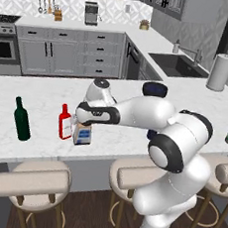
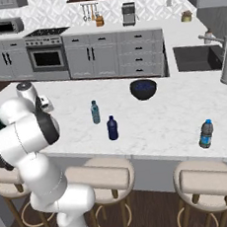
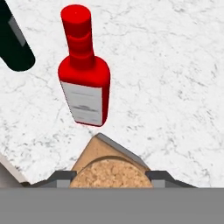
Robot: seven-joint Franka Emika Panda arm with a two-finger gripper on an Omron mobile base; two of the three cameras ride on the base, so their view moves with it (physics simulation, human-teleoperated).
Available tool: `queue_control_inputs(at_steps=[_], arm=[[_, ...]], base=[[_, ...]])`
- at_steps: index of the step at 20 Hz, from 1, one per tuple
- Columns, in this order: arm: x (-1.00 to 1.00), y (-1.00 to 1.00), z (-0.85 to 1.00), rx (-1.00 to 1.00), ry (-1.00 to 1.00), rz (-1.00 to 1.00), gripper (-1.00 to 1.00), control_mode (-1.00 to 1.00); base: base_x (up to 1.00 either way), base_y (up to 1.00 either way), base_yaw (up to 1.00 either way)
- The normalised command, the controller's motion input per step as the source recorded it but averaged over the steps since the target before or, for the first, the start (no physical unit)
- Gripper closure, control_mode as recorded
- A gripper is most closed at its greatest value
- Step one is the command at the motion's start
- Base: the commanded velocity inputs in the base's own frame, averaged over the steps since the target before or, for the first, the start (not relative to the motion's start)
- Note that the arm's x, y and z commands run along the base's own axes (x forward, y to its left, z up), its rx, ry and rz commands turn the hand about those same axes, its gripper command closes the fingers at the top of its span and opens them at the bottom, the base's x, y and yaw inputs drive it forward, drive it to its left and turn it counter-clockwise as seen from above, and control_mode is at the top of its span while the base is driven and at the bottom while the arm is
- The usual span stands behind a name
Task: Move the plastic bottles in the middle to the plastics group, and the glass bottles in the middle to the glass group.
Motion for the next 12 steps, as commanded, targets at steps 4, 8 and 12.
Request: queue_control_inputs(at_steps=[4, 8, 12], arm=[[0.01, 0.04, -0.44, -0.01, 0.00, 0.06, 1.00, -1.00], [0.00, 0.00, -0.44, 0.00, 0.00, 0.05, 1.00, -1.00], [0.00, 0.00, -0.36, 0.00, 0.00, 0.04, -1.00, -1.00]], base=[[0.00, 0.00, 0.00], [0.00, 0.00, 0.00], [0.00, 0.00, 0.00]])
